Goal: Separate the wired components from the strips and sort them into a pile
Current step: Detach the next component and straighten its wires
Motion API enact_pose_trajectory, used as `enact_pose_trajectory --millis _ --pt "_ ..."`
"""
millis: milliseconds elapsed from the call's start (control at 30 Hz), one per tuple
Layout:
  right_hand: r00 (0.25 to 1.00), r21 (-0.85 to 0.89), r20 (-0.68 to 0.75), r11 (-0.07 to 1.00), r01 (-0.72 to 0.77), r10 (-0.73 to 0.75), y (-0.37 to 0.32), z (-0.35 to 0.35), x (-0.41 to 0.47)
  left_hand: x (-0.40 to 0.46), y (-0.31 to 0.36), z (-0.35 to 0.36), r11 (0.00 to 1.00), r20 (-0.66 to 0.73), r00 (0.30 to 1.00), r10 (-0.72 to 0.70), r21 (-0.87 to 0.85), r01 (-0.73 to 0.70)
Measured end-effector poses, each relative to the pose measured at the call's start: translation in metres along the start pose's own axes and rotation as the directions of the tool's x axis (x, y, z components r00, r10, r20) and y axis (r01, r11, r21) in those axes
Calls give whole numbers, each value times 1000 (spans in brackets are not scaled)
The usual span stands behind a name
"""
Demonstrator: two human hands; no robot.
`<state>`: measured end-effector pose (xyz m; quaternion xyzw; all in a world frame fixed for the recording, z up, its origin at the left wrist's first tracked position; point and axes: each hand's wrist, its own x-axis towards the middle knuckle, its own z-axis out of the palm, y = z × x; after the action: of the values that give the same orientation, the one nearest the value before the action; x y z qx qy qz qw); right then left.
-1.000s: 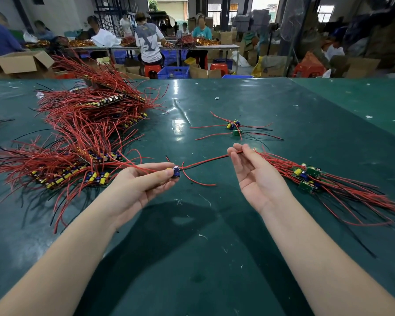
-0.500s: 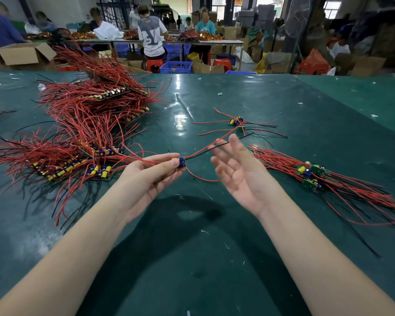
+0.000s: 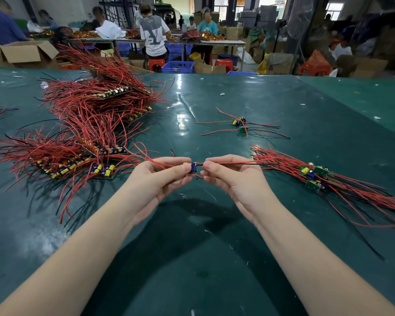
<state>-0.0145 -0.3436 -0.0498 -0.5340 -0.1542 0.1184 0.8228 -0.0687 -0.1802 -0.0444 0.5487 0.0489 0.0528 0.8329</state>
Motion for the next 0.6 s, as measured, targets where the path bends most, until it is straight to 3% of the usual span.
enact_pose_trajectory --millis 433,500,600 --pt "973 -149 -151 977 152 -175 7 7 -6 -1 -3 3 1000 36 999 -2 24 1" --pt "979 -125 -150 985 119 -137 5 7 -5 1 -4 2 1000 20 1000 5 3 -5" --pt "992 38 -121 999 -27 32 -1 5 -1 1 -4 2 1000 -15 1000 22 -12 -23"
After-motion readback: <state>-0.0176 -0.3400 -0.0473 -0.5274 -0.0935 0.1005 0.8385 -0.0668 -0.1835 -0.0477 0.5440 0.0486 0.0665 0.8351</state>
